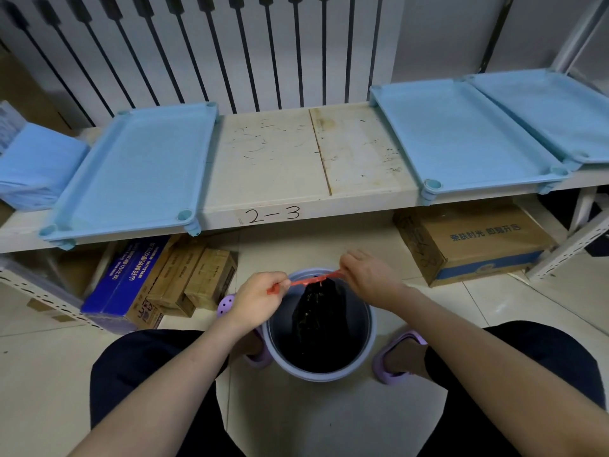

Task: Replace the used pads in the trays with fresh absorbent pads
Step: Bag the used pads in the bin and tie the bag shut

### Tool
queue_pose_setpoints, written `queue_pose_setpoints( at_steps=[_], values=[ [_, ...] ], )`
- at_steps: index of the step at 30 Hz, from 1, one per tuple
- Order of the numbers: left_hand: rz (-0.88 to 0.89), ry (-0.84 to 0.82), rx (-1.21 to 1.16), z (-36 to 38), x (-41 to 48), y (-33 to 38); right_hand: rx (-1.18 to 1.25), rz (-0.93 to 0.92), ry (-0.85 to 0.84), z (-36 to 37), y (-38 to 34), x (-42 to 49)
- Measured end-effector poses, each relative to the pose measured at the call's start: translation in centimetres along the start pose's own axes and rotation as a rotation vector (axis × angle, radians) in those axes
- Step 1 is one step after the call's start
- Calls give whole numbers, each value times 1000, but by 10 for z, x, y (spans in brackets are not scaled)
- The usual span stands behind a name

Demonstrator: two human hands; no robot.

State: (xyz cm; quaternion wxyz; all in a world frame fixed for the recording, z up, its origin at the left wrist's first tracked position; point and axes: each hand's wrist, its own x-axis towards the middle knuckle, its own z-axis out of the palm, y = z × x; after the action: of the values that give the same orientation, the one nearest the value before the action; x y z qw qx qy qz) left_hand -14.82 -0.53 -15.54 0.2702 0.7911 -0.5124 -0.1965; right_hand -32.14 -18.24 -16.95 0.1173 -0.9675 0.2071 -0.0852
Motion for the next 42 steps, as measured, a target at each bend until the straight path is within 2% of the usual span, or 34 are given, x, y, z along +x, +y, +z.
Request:
queue_pose_setpoints(
  at_steps=[4, 7, 11, 14, 16, 18, 19, 21, 24, 26, 29, 35, 37, 40, 42],
  values=[
    [-127, -49, 67, 4, -2, -3, -11, -12, -41, 10, 3, -10],
    [-239, -22, -21, 8, -2, -4, 14, 52, -99, 18, 1, -11],
    [-494, 77, -400, 7, 7, 6, 201, 140, -182, 20, -2, -6],
    [-760, 126, -908, 8, 17, 18, 457, 300, -263, 14, -7, 1],
    [-805, 106, -1162, 9, 22, 22, 691, 463, -353, 12, -13, 4],
    [-737, 42, -1243, 13, 26, 28, 872, 578, -410, 12, -20, 8],
    [-694, 18, -1212, 16, 27, 32, 941, 607, -403, 12, -23, 10],
    [-580, -19, -990, 23, 30, 34, 1012, 609, -342, 14, -26, 15],
    [-395, -191, -365, 36, 32, 23, 883, 458, -234, 16, -24, 19],
    [-380, -270, -99, 42, 35, 17, 757, 347, -200, 13, -20, 20],
    [-464, -208, -122, 44, 41, 16, 624, 228, -146, 9, -15, 19],
    [-539, 16, -607, 40, 48, 21, 632, 189, 72, 7, -12, 23],
    [-521, -45, -569, 45, 50, 20, 648, 203, 55, 14, -10, 27],
    [-494, -171, -302, 55, 47, 13, 621, 238, -62, 29, -4, 26],
    [-584, -156, -176, 61, 45, 7, 597, 270, -104, 38, 0, 22]
  ],
)
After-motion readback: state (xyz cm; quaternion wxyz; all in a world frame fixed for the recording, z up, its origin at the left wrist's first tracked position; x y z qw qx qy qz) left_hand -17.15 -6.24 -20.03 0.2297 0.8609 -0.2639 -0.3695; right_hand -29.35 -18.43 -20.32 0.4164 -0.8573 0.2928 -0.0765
